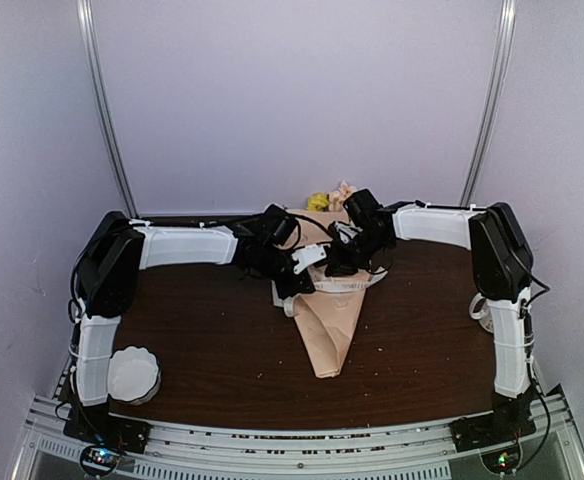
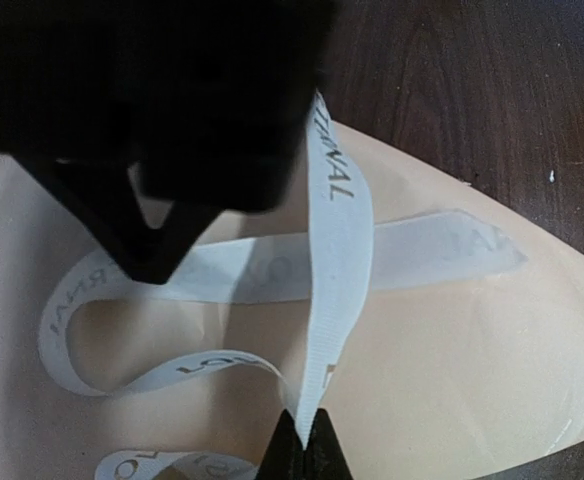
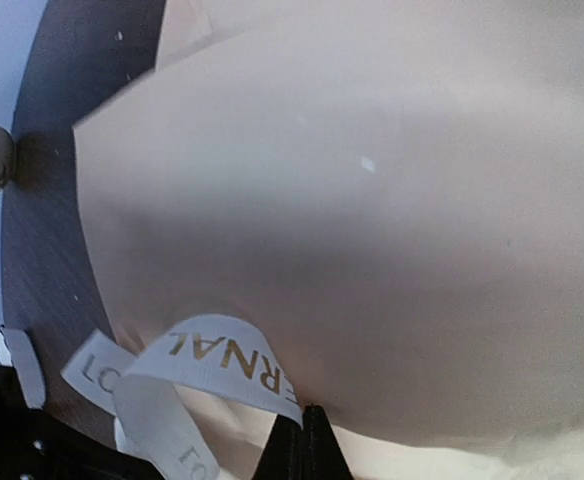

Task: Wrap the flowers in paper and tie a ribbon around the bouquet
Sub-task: Cross the ribbon over the folded bouquet.

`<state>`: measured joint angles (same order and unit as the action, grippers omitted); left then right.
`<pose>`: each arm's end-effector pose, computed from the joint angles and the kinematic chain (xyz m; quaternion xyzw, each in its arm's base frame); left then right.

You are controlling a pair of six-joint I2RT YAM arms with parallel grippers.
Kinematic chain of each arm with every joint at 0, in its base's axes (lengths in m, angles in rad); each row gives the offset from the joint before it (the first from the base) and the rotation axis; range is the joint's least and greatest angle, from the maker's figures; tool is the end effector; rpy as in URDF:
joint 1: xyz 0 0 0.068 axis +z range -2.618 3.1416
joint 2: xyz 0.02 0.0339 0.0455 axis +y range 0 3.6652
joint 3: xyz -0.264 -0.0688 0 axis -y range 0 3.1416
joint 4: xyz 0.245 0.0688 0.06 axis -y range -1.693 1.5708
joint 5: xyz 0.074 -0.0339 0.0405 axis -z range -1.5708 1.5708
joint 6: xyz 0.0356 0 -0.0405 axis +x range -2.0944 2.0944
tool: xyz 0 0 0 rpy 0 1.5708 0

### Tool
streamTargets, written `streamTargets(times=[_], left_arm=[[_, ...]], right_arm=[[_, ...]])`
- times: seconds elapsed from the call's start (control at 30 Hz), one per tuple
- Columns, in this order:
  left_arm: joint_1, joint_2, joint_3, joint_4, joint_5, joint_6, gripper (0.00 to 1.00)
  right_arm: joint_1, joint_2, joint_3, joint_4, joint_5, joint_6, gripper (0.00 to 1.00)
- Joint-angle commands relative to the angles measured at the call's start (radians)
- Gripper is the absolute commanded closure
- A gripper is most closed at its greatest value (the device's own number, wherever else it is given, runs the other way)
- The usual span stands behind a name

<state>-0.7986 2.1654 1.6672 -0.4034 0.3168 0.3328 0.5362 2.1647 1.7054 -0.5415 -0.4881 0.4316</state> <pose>0.3260 -0.3506 0.1833 0.5437 0.7596 -0.2198 0.2811 0.3962 0.2549 0.1887 -0.1165 0.9264 0.3322 0.1336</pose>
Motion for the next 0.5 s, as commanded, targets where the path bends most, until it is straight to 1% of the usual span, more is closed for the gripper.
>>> streamTargets(times=[0.0,0.1,0.17,0.27,0.3,0.33,0.37,0.4,0.47], left_arm=[[0.012,-0.045,-0.010,0.077,0.034,-0.034,1.00],[0.016,-0.045,-0.015,0.092,0.040,-0.050,1.00],[0.018,-0.045,-0.017,0.096,0.041,-0.054,1.00],[0.018,-0.045,-0.017,0.097,0.039,-0.056,1.00],[0.018,-0.044,-0.018,0.098,0.039,-0.057,1.00],[0.018,-0.043,-0.018,0.099,0.037,-0.057,1.00],[0.018,-0.042,-0.018,0.101,0.036,-0.058,1.00],[0.018,-0.037,-0.017,0.101,0.036,-0.059,1.00],[0.018,-0.029,-0.013,0.101,0.034,-0.064,1.00]], right_arm=[[0.020,-0.029,-0.011,-0.188,0.031,-0.116,1.00],[0.021,-0.065,-0.023,-0.231,0.013,-0.140,1.00],[0.021,-0.067,-0.003,-0.296,0.001,-0.167,1.00],[0.025,-0.063,0.036,-0.401,0.026,-0.228,1.00],[0.025,-0.065,0.048,-0.424,0.040,-0.249,0.98],[0.025,-0.069,0.063,-0.446,0.071,-0.258,0.91],[0.025,-0.076,0.078,-0.458,0.112,-0.259,0.80],[0.025,-0.083,0.093,-0.465,0.160,-0.256,0.73],[0.023,-0.098,0.125,-0.472,0.219,-0.249,0.66]])
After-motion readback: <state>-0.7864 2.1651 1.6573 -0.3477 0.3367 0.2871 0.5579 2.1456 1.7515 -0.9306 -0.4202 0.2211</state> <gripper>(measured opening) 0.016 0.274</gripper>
